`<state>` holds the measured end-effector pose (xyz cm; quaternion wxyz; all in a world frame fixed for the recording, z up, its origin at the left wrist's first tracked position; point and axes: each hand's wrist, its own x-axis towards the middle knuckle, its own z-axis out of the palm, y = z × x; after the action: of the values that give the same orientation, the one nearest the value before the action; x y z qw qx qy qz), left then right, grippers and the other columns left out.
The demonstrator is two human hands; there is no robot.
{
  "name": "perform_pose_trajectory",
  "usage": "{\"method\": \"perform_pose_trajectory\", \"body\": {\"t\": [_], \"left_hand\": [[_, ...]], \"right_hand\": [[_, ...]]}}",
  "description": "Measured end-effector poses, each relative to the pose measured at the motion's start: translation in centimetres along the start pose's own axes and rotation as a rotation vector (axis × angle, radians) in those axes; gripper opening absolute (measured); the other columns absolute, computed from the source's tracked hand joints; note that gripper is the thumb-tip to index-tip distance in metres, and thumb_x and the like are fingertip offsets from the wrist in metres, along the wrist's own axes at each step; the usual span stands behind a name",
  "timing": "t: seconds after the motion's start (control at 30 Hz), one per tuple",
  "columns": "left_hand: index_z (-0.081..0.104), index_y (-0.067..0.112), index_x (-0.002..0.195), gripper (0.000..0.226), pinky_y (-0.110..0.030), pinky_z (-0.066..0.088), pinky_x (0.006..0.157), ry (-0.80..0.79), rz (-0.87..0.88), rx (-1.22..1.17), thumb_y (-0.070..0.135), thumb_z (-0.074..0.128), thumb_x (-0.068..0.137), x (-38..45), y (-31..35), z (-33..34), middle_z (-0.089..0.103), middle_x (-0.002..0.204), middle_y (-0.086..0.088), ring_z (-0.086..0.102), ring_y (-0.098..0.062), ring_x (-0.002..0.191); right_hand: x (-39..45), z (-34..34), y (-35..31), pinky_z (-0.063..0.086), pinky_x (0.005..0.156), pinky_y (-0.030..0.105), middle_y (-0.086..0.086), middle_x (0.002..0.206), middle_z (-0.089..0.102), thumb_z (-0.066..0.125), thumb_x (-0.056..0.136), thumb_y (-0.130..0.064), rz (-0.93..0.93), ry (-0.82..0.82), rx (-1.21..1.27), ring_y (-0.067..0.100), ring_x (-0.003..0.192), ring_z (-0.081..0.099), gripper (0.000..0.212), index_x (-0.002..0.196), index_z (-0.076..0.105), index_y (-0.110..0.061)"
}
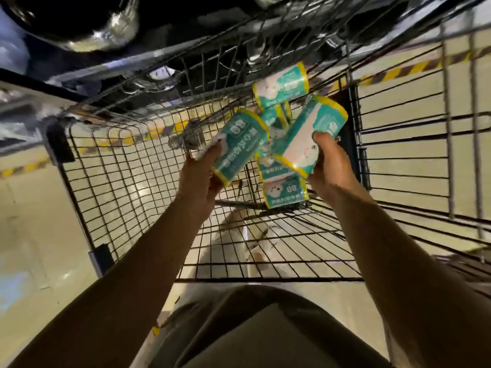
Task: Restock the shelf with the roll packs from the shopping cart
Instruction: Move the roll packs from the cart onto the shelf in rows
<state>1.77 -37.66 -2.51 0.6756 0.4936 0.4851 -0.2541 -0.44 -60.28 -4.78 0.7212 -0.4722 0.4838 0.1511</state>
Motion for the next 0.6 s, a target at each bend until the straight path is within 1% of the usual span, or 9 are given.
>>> {"method": "perform_pose_trajectory", "body": {"t": [0.07, 0.13, 0.23, 0.3, 0.33, 0.4, 0.47, 0.53, 0.6], "left_hand": [[0.055, 0.003, 0.13, 0.054, -0.03, 0.058, 0.063, -0.055, -0.005, -0.052, 0.027, 0.075, 0.085, -2.5, -0.7, -0.7, 0.075, 0.099, -0.01, 0.075, -0.022, 0.079], [0.058, 0.004, 0.124, 0.046, -0.037, 0.061, 0.072, -0.124, 0.019, -0.052, 0.028, 0.072, 0.088, -5.0, -1.7, -1.5, 0.077, 0.093, -0.009, 0.075, -0.025, 0.084], [0.064, 0.008, 0.102, 0.023, -0.047, 0.057, 0.09, -0.199, 0.08, -0.028, 0.027, 0.069, 0.091, -8.8, -3.4, -2.6, 0.076, 0.079, -0.005, 0.072, -0.026, 0.084], [0.065, 0.01, 0.097, 0.015, -0.044, 0.058, 0.083, -0.239, 0.13, -0.031, 0.024, 0.066, 0.093, -11.2, -4.7, -3.8, 0.076, 0.078, -0.004, 0.072, -0.024, 0.078], [0.065, 0.01, 0.101, 0.015, -0.042, 0.058, 0.08, -0.246, 0.162, -0.022, 0.023, 0.066, 0.093, -12.3, -5.3, -4.7, 0.076, 0.082, -0.004, 0.073, -0.024, 0.079], [0.062, 0.012, 0.116, 0.025, -0.044, 0.059, 0.081, -0.279, 0.239, 0.016, 0.019, 0.067, 0.092, -14.5, -6.5, -7.0, 0.076, 0.096, -0.005, 0.072, -0.027, 0.09], [0.059, 0.013, 0.123, 0.035, -0.045, 0.059, 0.084, -0.344, 0.312, 0.082, 0.016, 0.07, 0.09, -16.7, -7.6, -9.7, 0.075, 0.107, -0.008, 0.071, -0.029, 0.098], [0.059, 0.014, 0.125, 0.036, -0.045, 0.058, 0.086, -0.409, 0.36, 0.188, 0.012, 0.068, 0.09, -19.1, -8.6, -12.7, 0.074, 0.112, -0.009, 0.071, -0.029, 0.102], [0.057, 0.018, 0.125, 0.039, -0.042, 0.059, 0.079, -0.464, 0.386, 0.235, 0.007, 0.066, 0.088, -21.4, -9.4, -15.4, 0.073, 0.113, -0.009, 0.071, -0.028, 0.102]], "right_hand": [[-2.5, -0.5, 0.3, 0.051, 0.099, 0.05, 0.009, 0.113, 0.074, 0.065, 0.082, -0.035, -0.053, -0.078, -0.034, 0.028, 0.108, 0.069, 0.036, 0.113, 0.069, -0.017], [-5.5, -0.6, 0.6, 0.053, 0.093, 0.047, 0.007, 0.108, 0.072, 0.063, 0.078, -0.037, -0.078, -0.119, -0.095, 0.028, 0.103, 0.069, 0.037, 0.109, 0.069, -0.02], [-10.2, -0.2, 1.8, 0.054, 0.086, 0.045, 0.006, 0.099, 0.071, 0.062, 0.075, -0.038, -0.144, -0.192, -0.152, 0.028, 0.096, 0.069, 0.04, 0.111, 0.067, -0.02], [-13.4, 0.0, 2.8, 0.054, 0.082, 0.044, 0.003, 0.09, 0.07, 0.064, 0.074, -0.035, -0.209, -0.213, -0.146, 0.024, 0.087, 0.068, 0.046, 0.115, 0.063, -0.015], [-14.8, -0.1, 3.4, 0.054, 0.084, 0.046, 0.003, 0.091, 0.069, 0.068, 0.072, -0.036, -0.246, -0.203, -0.155, 0.025, 0.088, 0.068, 0.054, 0.12, 0.061, -0.013], [-17.8, -0.8, 5.0, 0.053, 0.095, 0.051, 0.007, 0.107, 0.07, 0.071, 0.069, -0.041, -0.34, -0.212, -0.204, 0.031, 0.104, 0.068, 0.069, 0.13, 0.056, -0.013], [-20.9, -1.4, 6.7, 0.052, 0.1, 0.05, 0.005, 0.118, 0.071, 0.072, 0.073, -0.042, -0.428, -0.249, -0.284, 0.026, 0.111, 0.068, 0.066, 0.131, 0.054, -0.017], [-23.9, -1.6, 8.4, 0.056, 0.095, 0.041, 0.0, 0.114, 0.072, 0.073, 0.079, -0.036, -0.476, -0.263, -0.337, 0.015, 0.105, 0.07, 0.057, 0.13, 0.054, -0.02], [-26.5, -1.6, 9.7, 0.057, 0.078, 0.024, -0.006, 0.105, 0.071, 0.072, 0.09, -0.026, -0.524, -0.305, -0.385, 0.0, 0.089, 0.07, 0.045, 0.13, 0.053, -0.019]]}}
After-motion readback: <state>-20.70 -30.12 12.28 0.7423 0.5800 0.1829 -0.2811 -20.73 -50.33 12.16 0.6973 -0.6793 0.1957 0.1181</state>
